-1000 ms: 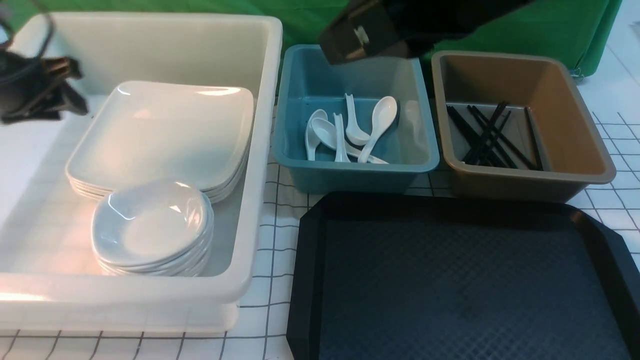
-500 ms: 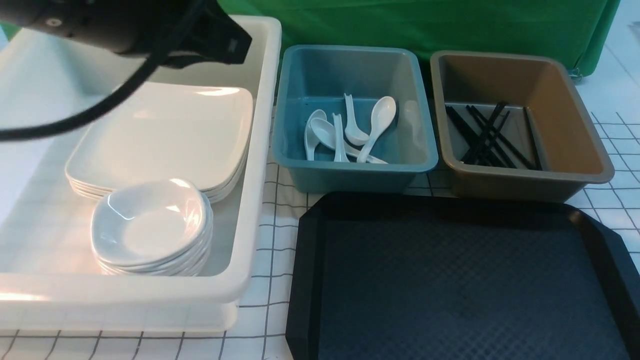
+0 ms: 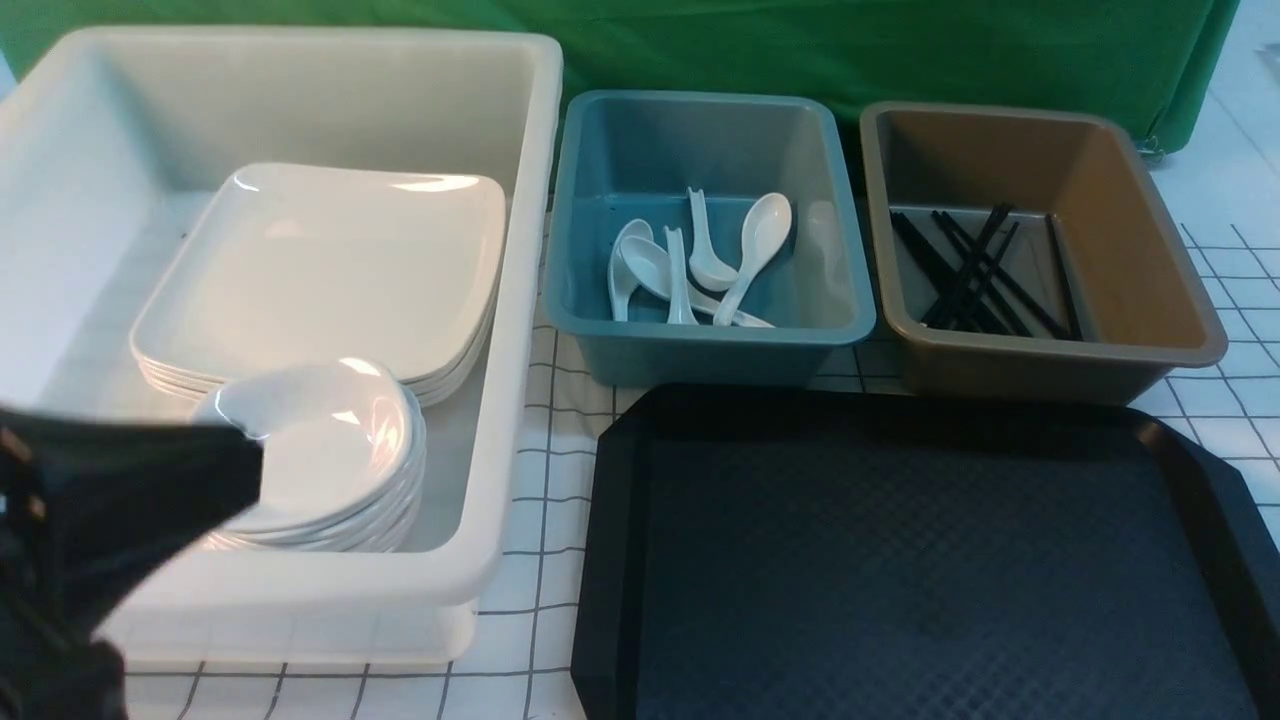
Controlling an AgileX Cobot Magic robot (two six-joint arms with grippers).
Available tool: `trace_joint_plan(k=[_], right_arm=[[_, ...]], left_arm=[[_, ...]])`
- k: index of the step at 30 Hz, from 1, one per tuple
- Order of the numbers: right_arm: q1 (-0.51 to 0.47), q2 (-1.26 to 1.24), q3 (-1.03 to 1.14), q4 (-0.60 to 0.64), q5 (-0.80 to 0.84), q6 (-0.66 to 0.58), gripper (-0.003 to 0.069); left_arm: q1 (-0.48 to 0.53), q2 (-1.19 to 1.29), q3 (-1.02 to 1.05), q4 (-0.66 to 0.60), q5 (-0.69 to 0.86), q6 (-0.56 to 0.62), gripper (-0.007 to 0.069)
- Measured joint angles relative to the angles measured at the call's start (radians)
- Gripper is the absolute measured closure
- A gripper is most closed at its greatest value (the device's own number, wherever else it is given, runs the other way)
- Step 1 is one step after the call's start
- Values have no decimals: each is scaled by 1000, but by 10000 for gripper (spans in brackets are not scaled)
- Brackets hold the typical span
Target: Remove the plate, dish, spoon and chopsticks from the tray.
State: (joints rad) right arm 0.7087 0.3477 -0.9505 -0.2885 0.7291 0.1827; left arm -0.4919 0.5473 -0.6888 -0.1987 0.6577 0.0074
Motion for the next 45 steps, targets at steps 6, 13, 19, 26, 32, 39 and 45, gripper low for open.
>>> trace_joint_plan(k=[6, 13, 19, 26, 32, 39, 45], right_arm=[[0, -296, 374, 0, -392, 89, 645], [0, -345, 557, 1, -698, 110, 589], [0, -343, 558, 1, -729, 110, 559], [0, -342, 558, 1, -734, 110, 544], [0, -342, 558, 1, -734, 110, 534], [0, -342, 558, 1, -729, 110, 521], [0, -342, 558, 2, -721, 110, 509]], left_arm=[[0, -168, 228, 14, -130, -110, 637], [0, -204, 307, 15, -302, -116, 628], [0, -204, 307, 16, -345, -117, 627], [0, -204, 308, 16, -346, -117, 627], [0, -204, 308, 16, -346, -117, 627], [0, -204, 312, 23, -352, -113, 627], [72, -276, 370, 55, -397, 16, 627]])
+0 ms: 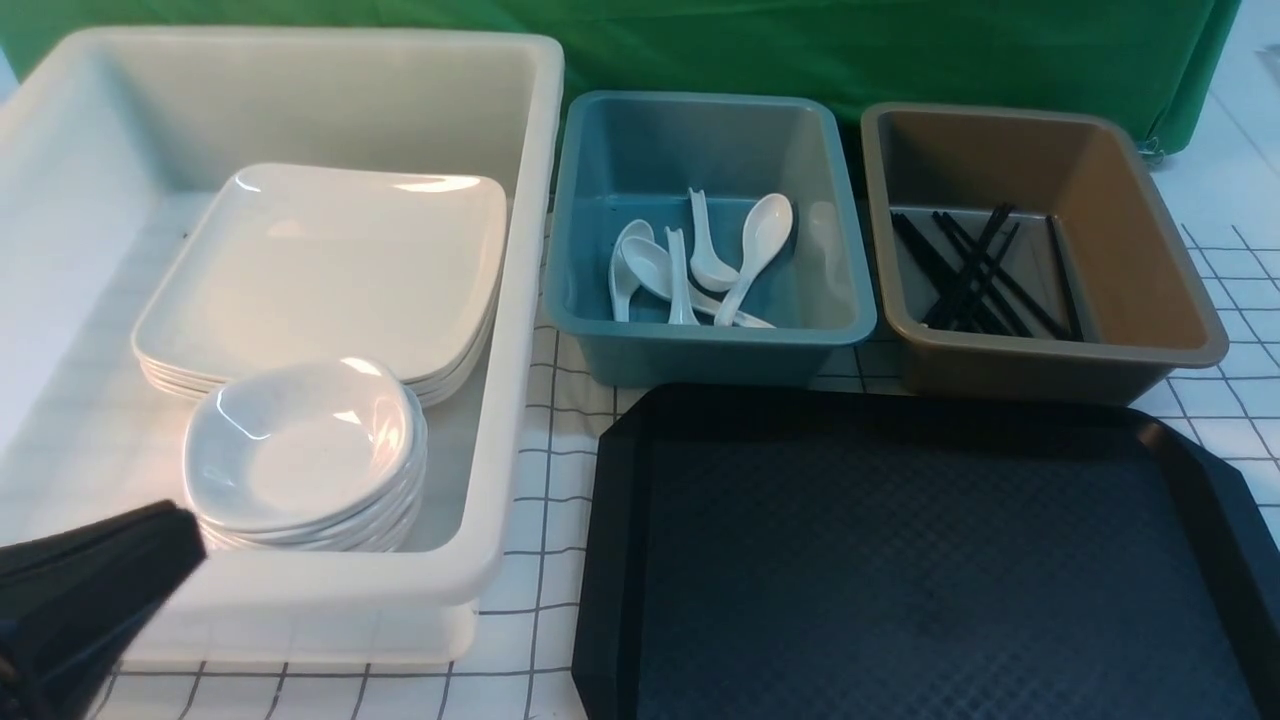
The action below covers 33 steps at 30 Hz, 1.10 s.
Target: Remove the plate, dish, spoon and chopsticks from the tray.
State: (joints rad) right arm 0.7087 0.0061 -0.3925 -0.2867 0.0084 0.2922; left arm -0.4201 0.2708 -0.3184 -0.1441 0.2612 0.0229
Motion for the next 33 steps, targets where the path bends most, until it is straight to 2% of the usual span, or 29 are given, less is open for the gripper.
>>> trace_joint_plan(k=[6, 12, 16, 33], right_arm=[[0, 0, 0, 0, 4, 0, 502], [0, 0, 0, 0, 5, 0, 478], [0, 1, 0, 0, 5, 0, 467], [0, 1, 0, 0, 5, 0, 429]], left_arm=[[226, -177, 142, 19, -58, 49, 627], [373, -268, 287, 68, -82, 51, 627], [408, -271, 324, 71, -89, 51, 626], [409, -271, 325, 71, -54, 53, 625]])
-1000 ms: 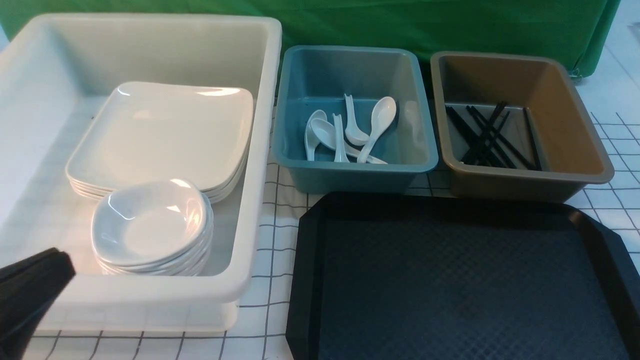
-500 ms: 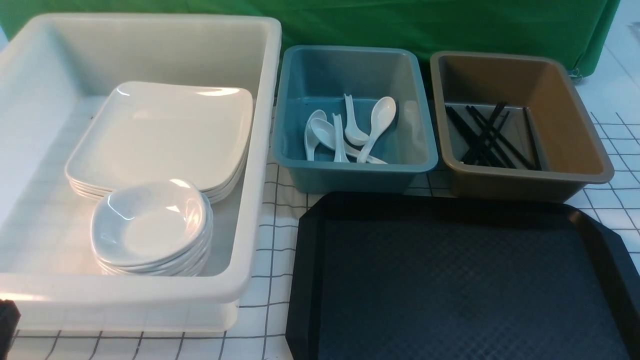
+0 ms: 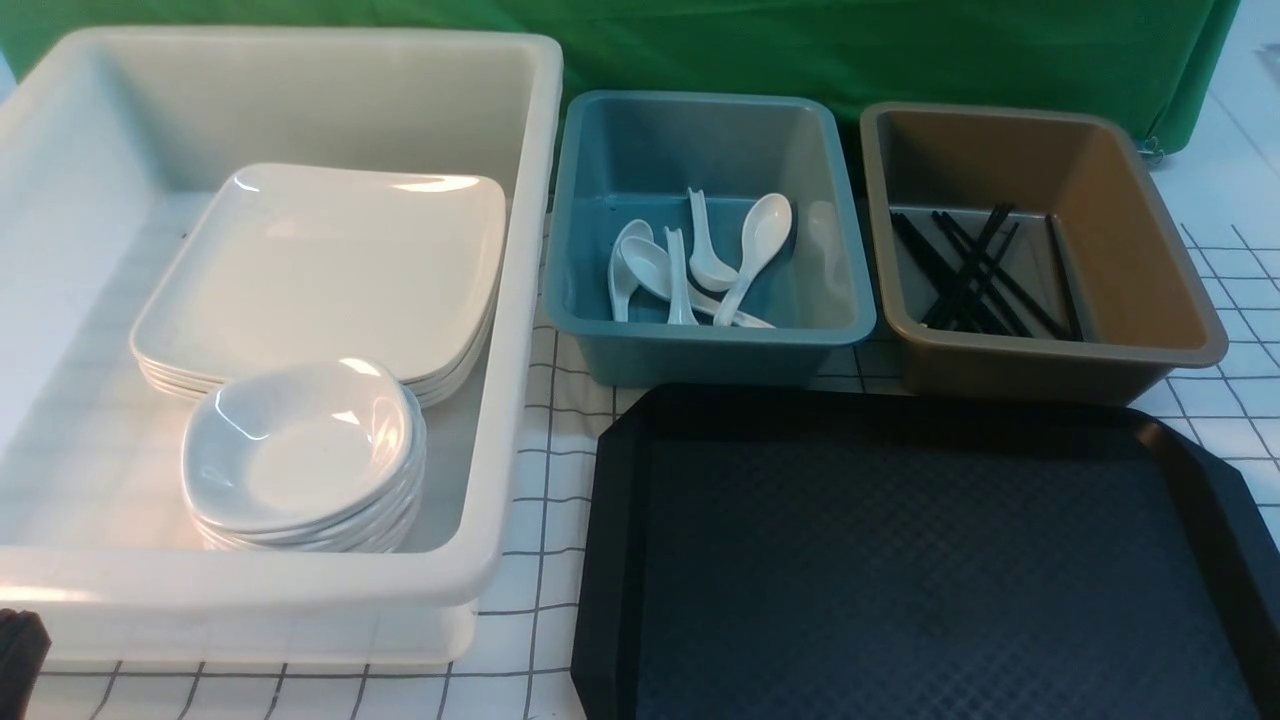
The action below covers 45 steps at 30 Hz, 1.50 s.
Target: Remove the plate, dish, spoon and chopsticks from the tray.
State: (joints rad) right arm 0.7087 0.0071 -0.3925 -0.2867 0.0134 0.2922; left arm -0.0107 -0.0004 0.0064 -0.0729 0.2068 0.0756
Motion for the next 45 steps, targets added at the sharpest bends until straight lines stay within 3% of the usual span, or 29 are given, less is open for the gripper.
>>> trace_joint_plan(k=[18, 20, 21, 25, 33, 36, 43, 45], right_arm=[[0, 1, 0, 27, 2, -13, 420], [0, 1, 0, 65, 3, -43, 420], [0, 1, 0, 146, 3, -145, 420], [0, 1, 0, 318, 4, -355, 420], [-8, -4, 1, 363, 98, -455, 419], [-90, -9, 19, 363, 152, -490, 419], [-489, -7, 213, 363, 175, -527, 419], [-559, -6, 280, 363, 176, -528, 419]], left_arm=[[0, 0, 0, 26, 0, 0, 625], [0, 0, 0, 26, 0, 0, 625], [0, 0, 0, 26, 0, 0, 625], [0, 0, 0, 27, 0, 0, 625], [0, 0, 0, 30, 0, 0, 624], [0, 0, 0, 32, 0, 0, 624], [0, 0, 0, 40, 1, 1, 624], [0, 0, 0, 41, 1, 1, 623]])
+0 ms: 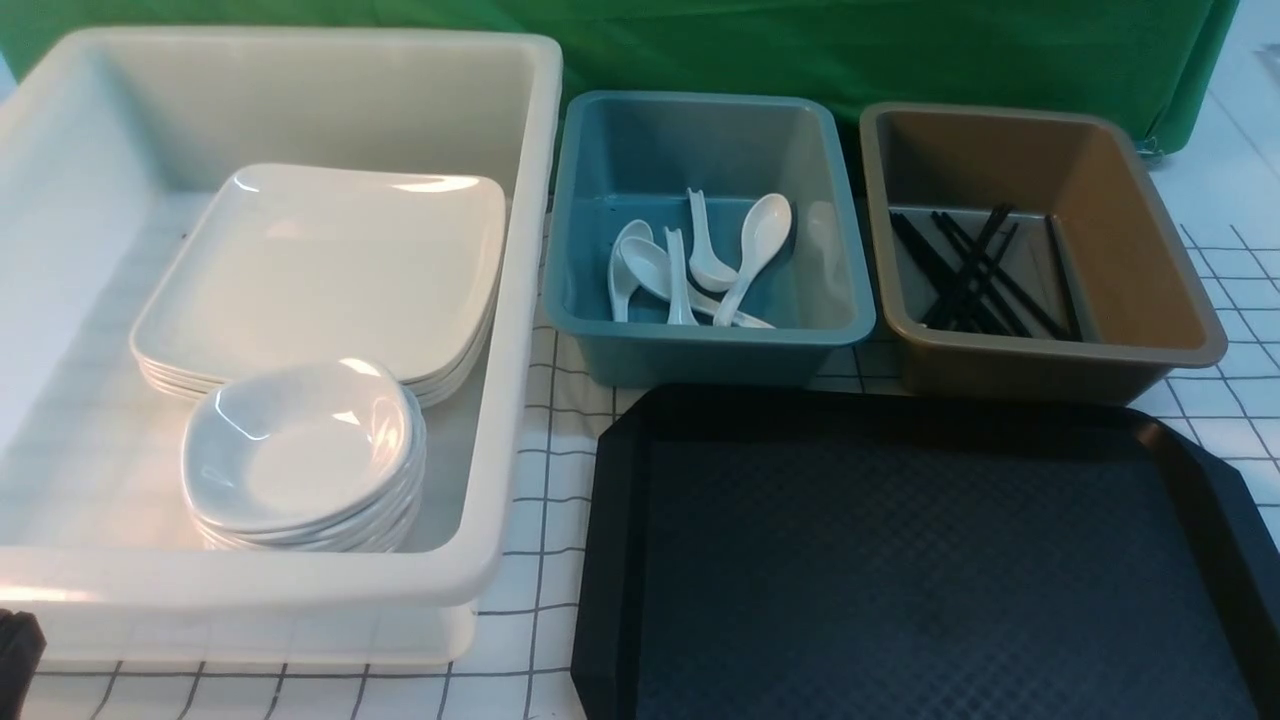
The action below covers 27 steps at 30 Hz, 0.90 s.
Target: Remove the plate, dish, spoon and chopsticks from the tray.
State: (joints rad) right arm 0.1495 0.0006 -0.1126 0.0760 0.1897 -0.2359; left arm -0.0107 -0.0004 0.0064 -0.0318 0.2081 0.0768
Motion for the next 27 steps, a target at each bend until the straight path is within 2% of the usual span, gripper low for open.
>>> trace_joint_plan(k=[3, 6, 27], right_arm=[[-110, 1, 102, 0, 23, -1, 419], [-153, 1, 120, -4, 64, -5, 419], [-131, 1, 123, -4, 61, -2, 419]], left_arm=[[0, 0, 0, 0, 0, 0, 622], [0, 0, 0, 0, 0, 1, 621], [0, 0, 0, 3, -2, 17, 620]])
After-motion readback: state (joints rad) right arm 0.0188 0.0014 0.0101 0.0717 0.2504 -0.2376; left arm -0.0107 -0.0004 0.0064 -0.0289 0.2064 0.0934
